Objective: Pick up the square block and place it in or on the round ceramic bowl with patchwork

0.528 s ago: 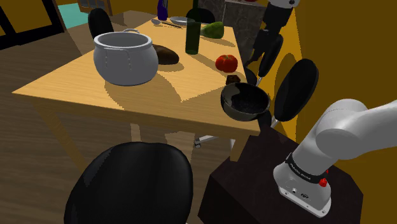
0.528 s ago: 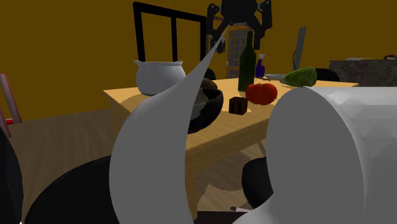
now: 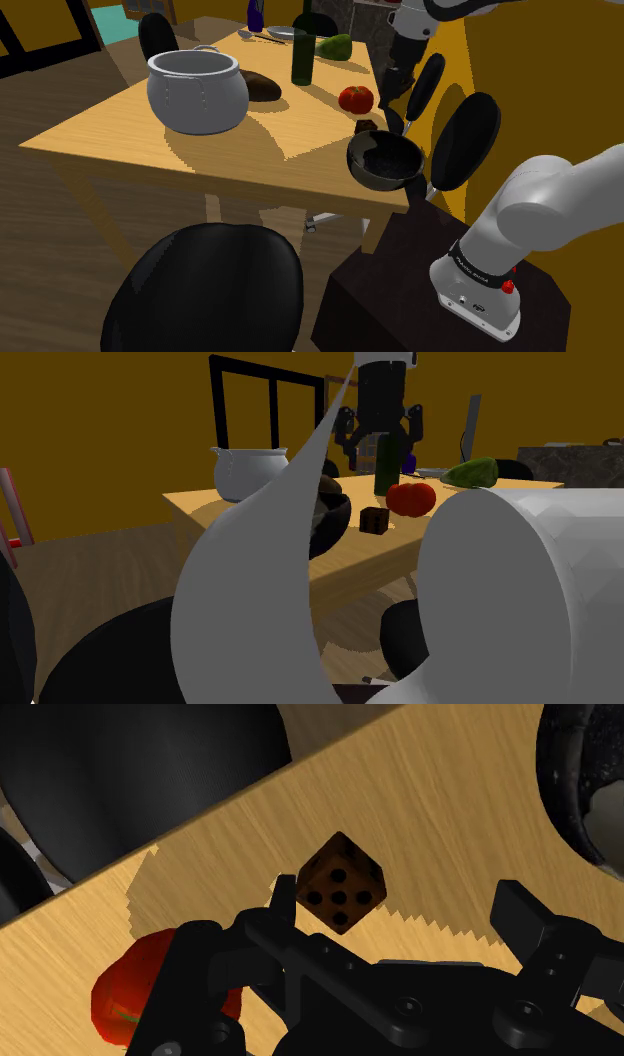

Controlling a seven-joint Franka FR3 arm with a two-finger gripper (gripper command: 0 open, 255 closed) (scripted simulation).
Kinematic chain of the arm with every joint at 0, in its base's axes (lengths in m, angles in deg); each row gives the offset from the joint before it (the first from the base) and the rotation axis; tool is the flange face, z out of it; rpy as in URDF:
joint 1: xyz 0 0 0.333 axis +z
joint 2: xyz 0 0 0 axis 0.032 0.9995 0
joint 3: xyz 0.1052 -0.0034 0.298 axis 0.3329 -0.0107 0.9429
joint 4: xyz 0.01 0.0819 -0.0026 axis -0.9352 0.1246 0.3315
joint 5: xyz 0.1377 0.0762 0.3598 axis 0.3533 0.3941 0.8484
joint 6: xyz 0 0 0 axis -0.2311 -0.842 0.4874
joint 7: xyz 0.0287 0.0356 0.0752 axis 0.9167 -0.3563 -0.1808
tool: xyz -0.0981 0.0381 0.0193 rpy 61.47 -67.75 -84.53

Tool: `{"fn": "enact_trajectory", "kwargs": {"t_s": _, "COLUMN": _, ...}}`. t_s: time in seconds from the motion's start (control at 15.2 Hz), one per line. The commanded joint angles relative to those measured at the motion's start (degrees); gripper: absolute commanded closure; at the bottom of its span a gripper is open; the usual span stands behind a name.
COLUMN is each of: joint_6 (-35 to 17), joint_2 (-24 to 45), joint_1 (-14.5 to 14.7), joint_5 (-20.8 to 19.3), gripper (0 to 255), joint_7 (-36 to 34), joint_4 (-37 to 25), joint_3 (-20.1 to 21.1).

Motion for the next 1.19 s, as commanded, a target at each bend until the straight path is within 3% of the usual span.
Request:
{"fn": "enact_trajectory", "kwargs": {"t_s": 0.0, "joint_6": -3.5, "joint_2": 4.0, "joint_1": 0.3, "joint_5": 0.2, "gripper": 0, "joint_7": 2.1, "joint_4": 0.2, "joint_3": -1.4}}
{"fn": "enact_trajectory", "kwargs": {"t_s": 0.33, "joint_6": -10.2, "joint_2": 13.7, "joint_1": 1.3, "joint_5": 1.7, "gripper": 0, "joint_7": 7.3, "joint_4": -1.0, "joint_3": -4.4}}
{"fn": "enact_trajectory", "kwargs": {"t_s": 0.79, "joint_6": -16.0, "joint_2": 15.8, "joint_1": 1.3, "joint_5": 1.7, "gripper": 0, "joint_7": 7.4, "joint_4": 2.8, "joint_3": -4.8}}
{"fn": "enact_trajectory", "kwargs": {"t_s": 1.12, "joint_6": -16.5, "joint_2": 16.0, "joint_1": 1.3, "joint_5": 1.7, "gripper": 0, "joint_7": 7.4, "joint_4": 3.1, "joint_3": -4.8}}
